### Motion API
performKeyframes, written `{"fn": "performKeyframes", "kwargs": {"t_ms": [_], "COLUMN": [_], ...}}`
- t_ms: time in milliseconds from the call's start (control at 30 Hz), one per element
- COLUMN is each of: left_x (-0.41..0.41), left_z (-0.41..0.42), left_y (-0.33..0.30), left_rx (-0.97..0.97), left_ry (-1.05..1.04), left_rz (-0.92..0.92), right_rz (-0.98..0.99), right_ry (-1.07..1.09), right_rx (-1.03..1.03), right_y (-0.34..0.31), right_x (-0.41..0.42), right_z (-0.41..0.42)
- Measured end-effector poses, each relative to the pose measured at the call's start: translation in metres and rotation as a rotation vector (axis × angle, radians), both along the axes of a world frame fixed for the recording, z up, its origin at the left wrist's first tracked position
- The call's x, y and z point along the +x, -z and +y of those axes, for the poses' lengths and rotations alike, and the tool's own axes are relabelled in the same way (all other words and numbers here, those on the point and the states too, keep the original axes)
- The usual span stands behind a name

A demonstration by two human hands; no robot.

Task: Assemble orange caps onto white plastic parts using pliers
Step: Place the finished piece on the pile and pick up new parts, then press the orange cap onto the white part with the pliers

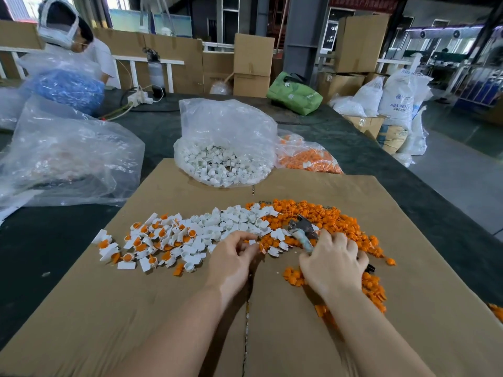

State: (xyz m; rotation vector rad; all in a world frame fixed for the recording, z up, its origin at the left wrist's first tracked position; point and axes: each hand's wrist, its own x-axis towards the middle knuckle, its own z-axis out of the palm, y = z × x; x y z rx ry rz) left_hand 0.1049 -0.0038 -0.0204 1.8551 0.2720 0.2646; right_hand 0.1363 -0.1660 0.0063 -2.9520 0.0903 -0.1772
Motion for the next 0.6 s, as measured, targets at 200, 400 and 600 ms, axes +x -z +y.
{"fn": "performKeyframes", "kwargs": {"t_ms": [200,400,600], "left_x": [0.003,0.009,0.012], "left_z": [-0.001,0.001,0.005], "left_y": [-0.002,-0.016,-0.032], "left_rx": [-0.083,-0.424,-0.560], "left_ry": [-0.024,-0.096,-0.133], "left_rz": [0.017,0.010,-0.019], "right_rz": [0.149,0.027,0.534], "right_ry": [-0.017,-0.234,-0.408], "right_rx": [-0.106,0.057,0.639], "right_y": [-0.009,-0.034,-0.059], "right_x": [0.011,0.002,-0.013], "right_z": [-0.012,-0.003,0.013]}}
